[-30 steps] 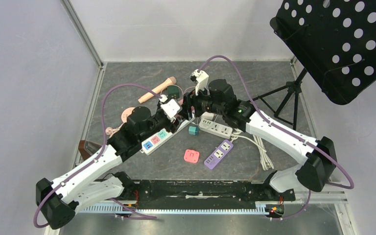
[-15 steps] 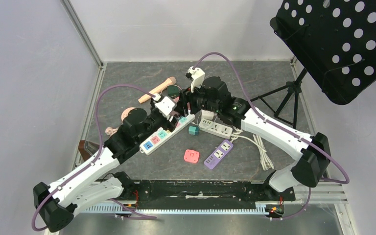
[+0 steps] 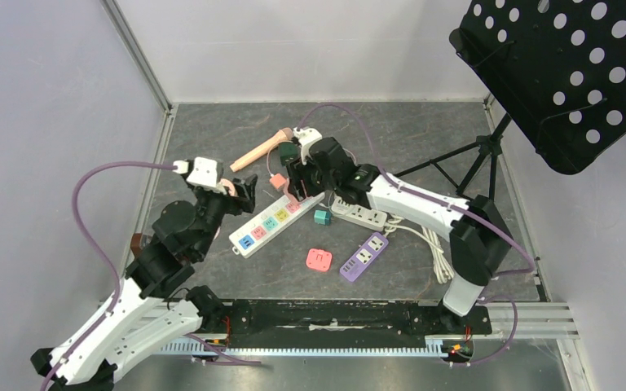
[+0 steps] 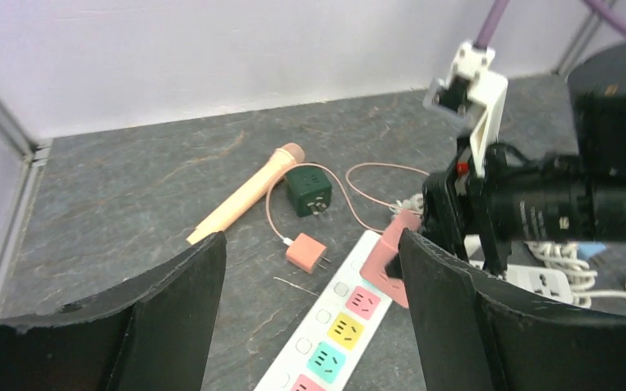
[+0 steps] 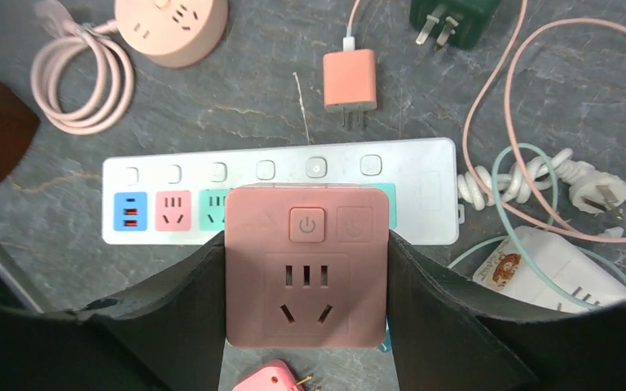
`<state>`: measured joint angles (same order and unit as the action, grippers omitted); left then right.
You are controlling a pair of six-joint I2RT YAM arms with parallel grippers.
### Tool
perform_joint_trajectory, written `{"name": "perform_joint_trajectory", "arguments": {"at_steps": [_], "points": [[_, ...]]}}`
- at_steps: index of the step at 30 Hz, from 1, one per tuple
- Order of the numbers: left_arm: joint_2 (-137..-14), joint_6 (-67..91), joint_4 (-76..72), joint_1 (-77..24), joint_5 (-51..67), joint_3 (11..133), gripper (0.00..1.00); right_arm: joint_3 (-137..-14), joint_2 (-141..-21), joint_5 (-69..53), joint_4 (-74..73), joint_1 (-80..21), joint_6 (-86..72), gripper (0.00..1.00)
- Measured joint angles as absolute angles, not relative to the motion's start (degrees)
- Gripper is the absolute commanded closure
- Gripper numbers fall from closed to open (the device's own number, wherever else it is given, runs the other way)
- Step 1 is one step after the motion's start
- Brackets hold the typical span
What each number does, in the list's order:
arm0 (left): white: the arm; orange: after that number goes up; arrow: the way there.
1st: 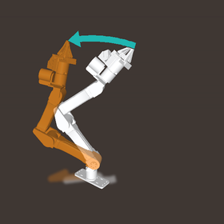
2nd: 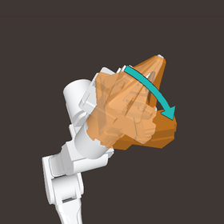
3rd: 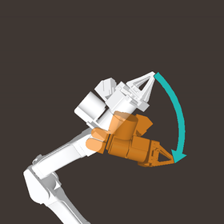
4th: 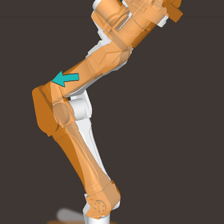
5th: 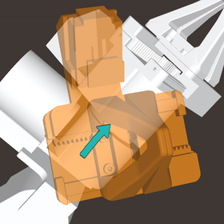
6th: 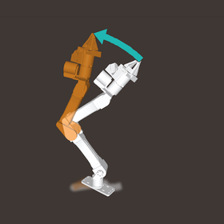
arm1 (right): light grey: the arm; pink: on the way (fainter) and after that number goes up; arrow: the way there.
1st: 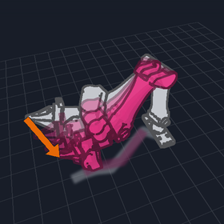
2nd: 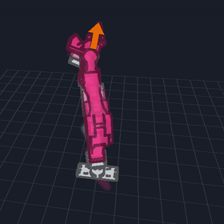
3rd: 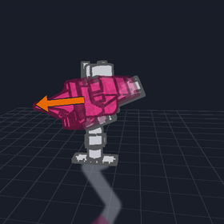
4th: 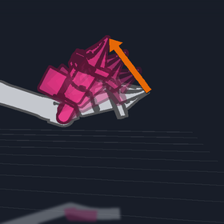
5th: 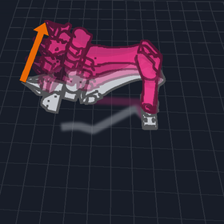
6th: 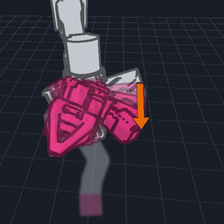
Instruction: Insert the plug
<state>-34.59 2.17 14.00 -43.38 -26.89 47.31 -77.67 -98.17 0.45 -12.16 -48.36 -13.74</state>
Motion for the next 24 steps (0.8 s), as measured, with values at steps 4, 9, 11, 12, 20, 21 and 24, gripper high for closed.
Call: {"name": "perform_joint_trajectory", "arguments": {"at_steps": [4, 9, 11, 12, 20, 21, 24], "points": [[-31.9, 3.9, 15.2, -43.4, -30.6, 47.5, 0.15, -77.7, -101.1, 1.1, -12.1, -49.3, -12.2, 1.00], [-32.7, 6.0, 16.1, -43.4, -32.0, 47.6, 0.13, -78.8, -104.6, 1.1, -12.2, -49.9, -10.7, 1.00], [-34.0, 6.5, 16.8, -43.4, -32.1, 48.3, 0.13, -80.5, -106.3, 0.3, -12.7, -49.6, -10.3, 1.00], [-34.8, 6.6, 17.1, -43.4, -32.3, 48.7, 0.13, -81.3, -107.1, -0.4, -12.8, -49.4, -10.2, 1.00], [-36.5, 7.8, 17.7, -43.4, -32.4, 49.4, 0.13, -82.8, -108.9, -8.7, -13.3, -44.8, -9.7, 1.00], [-36.5, 7.9, 17.7, -43.4, -32.4, 49.4, 0.13, -82.8, -108.9, -9.2, -13.4, -44.3, -9.6, 1.00], [-36.3, 7.9, 17.7, -43.4, -32.4, 49.4, 0.13, -82.8, -108.9, -9.7, -13.8, -42.7, -9.0, 1.00]]}}
